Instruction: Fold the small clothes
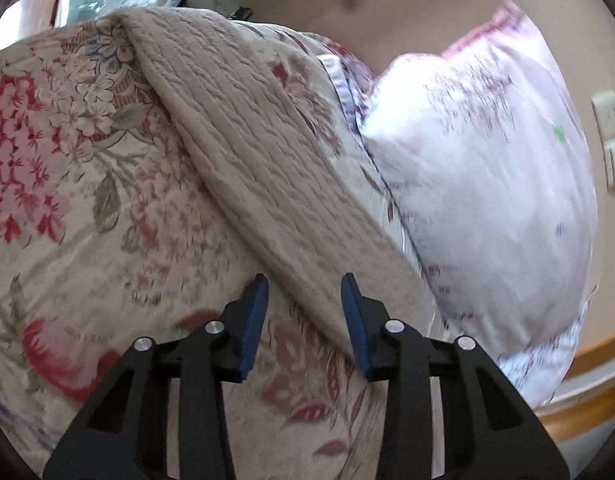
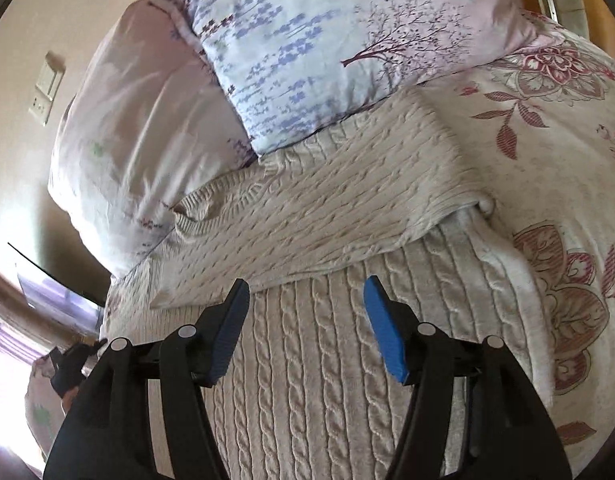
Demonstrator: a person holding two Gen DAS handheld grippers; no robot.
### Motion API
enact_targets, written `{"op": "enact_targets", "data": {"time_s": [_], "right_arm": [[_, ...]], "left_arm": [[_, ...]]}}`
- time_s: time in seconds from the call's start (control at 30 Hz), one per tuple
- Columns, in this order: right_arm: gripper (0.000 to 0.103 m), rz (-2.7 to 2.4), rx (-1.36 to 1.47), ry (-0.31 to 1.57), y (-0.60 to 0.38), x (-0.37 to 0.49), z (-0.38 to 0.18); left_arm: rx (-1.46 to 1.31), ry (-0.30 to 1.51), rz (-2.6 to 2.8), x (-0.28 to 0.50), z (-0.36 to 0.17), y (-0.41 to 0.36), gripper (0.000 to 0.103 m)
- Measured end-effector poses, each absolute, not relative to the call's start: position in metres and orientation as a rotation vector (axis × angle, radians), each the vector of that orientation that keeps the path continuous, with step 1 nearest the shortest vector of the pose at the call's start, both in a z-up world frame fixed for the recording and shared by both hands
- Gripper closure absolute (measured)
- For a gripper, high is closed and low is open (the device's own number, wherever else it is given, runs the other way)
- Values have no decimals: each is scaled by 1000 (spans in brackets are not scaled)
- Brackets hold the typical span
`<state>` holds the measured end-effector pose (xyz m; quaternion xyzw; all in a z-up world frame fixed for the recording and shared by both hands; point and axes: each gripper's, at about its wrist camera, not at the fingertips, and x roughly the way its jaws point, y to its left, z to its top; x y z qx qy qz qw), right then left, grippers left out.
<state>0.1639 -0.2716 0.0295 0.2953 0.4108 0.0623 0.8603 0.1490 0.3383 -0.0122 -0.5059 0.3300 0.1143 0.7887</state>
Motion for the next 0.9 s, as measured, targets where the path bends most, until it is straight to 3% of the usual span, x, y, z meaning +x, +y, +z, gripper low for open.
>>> {"op": "enact_targets", "data": {"time_s": [0.2,0.37,0.63,0.9], "right_arm": [[41,134,606,875,-273,161,27],[41,146,606,880,-272,159,24],[39,172,593,860,-272,154,28],[39,189,596,865,-271,149,27]], "left_arm": [[-1201,645,261,153,-21,357,74],[-1253,618,274,151,-30,369,94],[-1185,500,88,156,25,331,96],[-1075,477,-288,194,68,207,96]]}}
